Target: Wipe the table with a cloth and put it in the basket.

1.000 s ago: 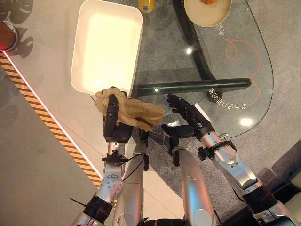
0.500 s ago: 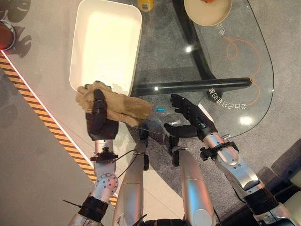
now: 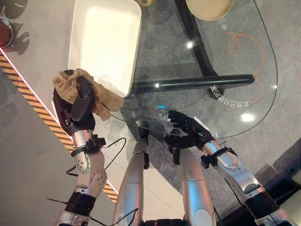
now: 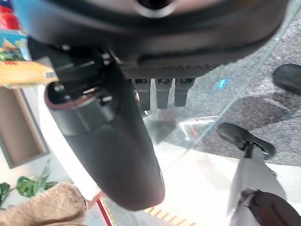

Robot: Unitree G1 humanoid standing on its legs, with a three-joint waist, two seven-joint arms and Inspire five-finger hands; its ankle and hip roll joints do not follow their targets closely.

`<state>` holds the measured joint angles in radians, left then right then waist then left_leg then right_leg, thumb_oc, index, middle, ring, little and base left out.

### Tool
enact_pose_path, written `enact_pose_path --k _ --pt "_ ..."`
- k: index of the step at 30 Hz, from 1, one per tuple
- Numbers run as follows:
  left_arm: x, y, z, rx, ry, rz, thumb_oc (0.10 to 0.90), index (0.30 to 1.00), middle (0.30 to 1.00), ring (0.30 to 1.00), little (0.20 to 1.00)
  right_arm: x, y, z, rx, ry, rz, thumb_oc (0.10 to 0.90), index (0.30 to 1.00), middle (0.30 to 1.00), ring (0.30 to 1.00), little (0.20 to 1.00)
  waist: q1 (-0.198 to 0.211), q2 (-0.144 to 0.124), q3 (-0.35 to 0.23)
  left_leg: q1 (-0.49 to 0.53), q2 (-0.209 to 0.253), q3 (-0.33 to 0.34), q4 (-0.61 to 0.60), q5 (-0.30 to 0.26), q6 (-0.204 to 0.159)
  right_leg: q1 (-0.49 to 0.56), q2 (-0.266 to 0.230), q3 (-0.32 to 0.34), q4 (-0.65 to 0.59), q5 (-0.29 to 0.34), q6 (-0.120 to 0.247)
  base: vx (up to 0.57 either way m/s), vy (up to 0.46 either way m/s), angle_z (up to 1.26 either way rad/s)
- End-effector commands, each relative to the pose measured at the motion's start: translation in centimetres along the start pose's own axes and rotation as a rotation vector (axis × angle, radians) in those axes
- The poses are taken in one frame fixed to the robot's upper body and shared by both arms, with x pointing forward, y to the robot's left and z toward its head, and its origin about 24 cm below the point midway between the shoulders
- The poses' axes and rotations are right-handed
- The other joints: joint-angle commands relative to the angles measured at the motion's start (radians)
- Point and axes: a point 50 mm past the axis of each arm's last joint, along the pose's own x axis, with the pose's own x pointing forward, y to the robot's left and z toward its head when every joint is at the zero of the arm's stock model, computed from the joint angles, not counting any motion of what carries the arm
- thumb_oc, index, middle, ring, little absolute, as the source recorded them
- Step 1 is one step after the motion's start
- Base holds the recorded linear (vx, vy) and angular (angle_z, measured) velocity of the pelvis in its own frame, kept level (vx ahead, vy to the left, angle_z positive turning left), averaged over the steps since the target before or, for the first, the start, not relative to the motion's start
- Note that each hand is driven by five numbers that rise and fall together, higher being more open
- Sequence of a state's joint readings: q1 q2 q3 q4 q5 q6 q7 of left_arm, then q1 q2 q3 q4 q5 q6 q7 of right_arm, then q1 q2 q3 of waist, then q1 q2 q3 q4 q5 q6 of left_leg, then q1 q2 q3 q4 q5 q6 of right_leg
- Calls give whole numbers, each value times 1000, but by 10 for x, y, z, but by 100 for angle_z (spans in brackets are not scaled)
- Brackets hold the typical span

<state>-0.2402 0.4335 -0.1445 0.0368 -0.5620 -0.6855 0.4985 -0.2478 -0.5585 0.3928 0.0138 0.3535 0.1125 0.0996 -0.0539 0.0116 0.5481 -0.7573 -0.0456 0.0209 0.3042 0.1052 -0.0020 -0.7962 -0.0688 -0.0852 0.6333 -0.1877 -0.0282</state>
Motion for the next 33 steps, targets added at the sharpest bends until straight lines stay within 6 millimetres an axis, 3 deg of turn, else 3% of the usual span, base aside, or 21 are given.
enact_pose_path --k 1,4,12,24,33 --pt "31 -16 50 113 -347 -28 100 300 300 300 200 2 12 11 -2 -19 135 800 900 900 900 900 2 22 -28 -26 -57 31 152 -140 64 13 92 67 -213 149 -12 4 69 -5" --pt "49 -11 44 214 -316 29 100 300 300 300 200 7 13 6 -14 49 196 800 900 900 900 900 -5 22 -28 -37 -54 37 154 -139 62 -4 94 70 -208 149 -12 9 83 -4" --pt "73 -8 43 348 -361 54 100 300 300 300 200 11 7 -3 -24 141 246 800 900 900 900 900 -15 20 -28 -52 -50 50 150 -138 59 -29 93 81 -213 161 -6 13 79 -2" --pt "113 -18 40 471 -321 70 100 300 300 300 200 25 0 11 -24 141 242 800 900 900 900 900 -34 13 -28 -113 -48 71 149 -135 64 -105 99 99 -215 187 8 11 65 -1" --pt "129 -26 45 498 -363 71 100 300 300 300 200 28 -5 15 -16 125 236 800 900 900 900 900 -52 12 -28 -143 -49 87 143 -139 68 -146 102 111 -221 205 21 13 37 -5"
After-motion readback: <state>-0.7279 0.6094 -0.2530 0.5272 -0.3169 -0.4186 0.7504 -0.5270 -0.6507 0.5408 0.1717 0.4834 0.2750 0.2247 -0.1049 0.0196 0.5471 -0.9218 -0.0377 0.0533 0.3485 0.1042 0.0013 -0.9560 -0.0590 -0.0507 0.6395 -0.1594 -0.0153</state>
